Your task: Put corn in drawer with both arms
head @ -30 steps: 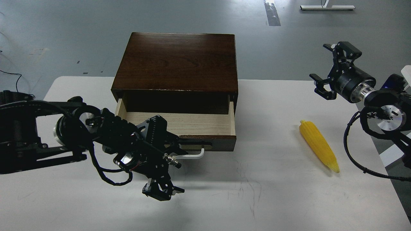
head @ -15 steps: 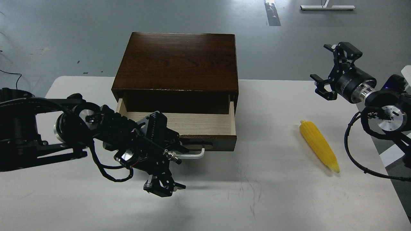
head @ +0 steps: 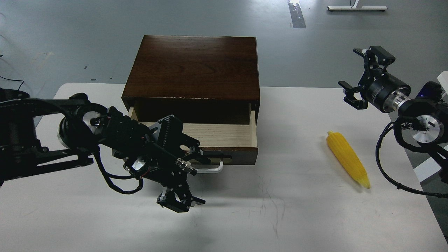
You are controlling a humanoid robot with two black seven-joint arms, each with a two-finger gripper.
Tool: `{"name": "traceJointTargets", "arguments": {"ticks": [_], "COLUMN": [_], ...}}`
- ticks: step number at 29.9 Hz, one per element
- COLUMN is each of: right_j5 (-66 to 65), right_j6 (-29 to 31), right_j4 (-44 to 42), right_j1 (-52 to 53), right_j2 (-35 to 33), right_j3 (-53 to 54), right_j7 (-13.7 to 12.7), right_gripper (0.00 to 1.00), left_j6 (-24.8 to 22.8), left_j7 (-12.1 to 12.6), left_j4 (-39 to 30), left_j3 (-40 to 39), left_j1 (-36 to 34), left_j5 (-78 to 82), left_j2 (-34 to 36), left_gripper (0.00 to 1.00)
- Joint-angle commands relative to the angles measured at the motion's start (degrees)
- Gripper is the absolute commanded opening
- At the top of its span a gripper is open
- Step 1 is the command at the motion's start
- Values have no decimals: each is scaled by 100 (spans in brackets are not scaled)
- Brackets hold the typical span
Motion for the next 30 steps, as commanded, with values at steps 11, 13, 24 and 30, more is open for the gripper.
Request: {"name": "traceJointTargets", "arguments": {"ticks": [11,13,24,30], "right_j5": [0,0,0,0], "right_j6": [9,9,9,17], "right_j4": [-80,-107,-98,-54], "right_j1": [0,0,18,27], "right_j2": [0,0,35,35], "right_j3": [0,-9,-9,9], "right_j7": [0,0,0,26], "right_gripper": [100,100,100,100], "left_j6": [660,713,775,765], "left_j7": [0,0,0,0], "left_j4": [-17,-17,27,510], "left_j3": [-34,-34,-868,-1396], "left_j1": [-614,-685,-800,-774], "left_j5": [0,0,-982,-3911], "left_j2": [604,649,1044,1053], "left_gripper": [99,99,99,99]}}
